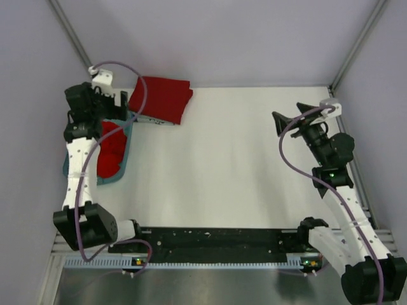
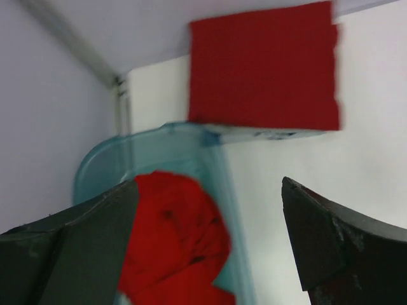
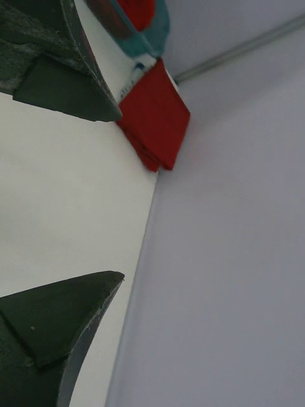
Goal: Fold and stack the t-shirts
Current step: Grab crumpled tshirt from bin with the left arm, then move the tshirt to the center of the board
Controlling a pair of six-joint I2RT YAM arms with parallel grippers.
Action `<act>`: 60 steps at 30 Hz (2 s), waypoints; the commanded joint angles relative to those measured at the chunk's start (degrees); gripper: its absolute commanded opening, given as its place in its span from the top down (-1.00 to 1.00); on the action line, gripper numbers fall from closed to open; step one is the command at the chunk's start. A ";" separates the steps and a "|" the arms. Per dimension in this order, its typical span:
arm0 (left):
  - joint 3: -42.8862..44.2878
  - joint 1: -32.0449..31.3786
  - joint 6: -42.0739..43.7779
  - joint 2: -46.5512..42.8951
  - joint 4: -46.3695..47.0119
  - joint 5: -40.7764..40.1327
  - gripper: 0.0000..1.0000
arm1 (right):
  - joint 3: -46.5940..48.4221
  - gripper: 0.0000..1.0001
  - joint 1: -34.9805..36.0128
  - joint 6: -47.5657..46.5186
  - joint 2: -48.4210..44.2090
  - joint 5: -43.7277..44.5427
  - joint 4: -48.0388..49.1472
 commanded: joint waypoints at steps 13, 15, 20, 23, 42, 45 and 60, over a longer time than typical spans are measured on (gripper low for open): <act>23.91 14.96 5.81 39.93 -18.59 -13.72 -0.76 | 6.39 -0.97 16.84 -10.13 1.54 -12.36 -15.47; 28.83 15.05 4.94 43.27 -23.50 -12.85 -0.12 | 6.04 -0.97 16.85 -10.13 0.75 -11.48 -16.26; 29.13 14.96 2.21 36.90 -25.29 -8.02 1.00 | 6.30 -0.97 17.02 -10.13 -1.09 -10.77 -17.94; 27.63 14.43 -0.07 27.06 -23.36 -4.16 1.00 | 7.00 -0.97 17.02 -10.04 -0.92 -11.03 -18.03; 16.83 -31.51 0.00 3.19 -20.81 7.91 1.00 | 10.96 -0.98 14.74 2.43 0.14 2.50 -30.40; 14.71 -38.72 2.02 9.16 -20.01 7.55 1.00 | 10.78 -0.97 12.72 3.58 0.13 2.15 -34.80; 29.74 -29.01 -5.96 26.87 -24.23 -4.15 -0.97 | 11.84 -0.55 33.60 -7.75 13.13 12.60 -51.07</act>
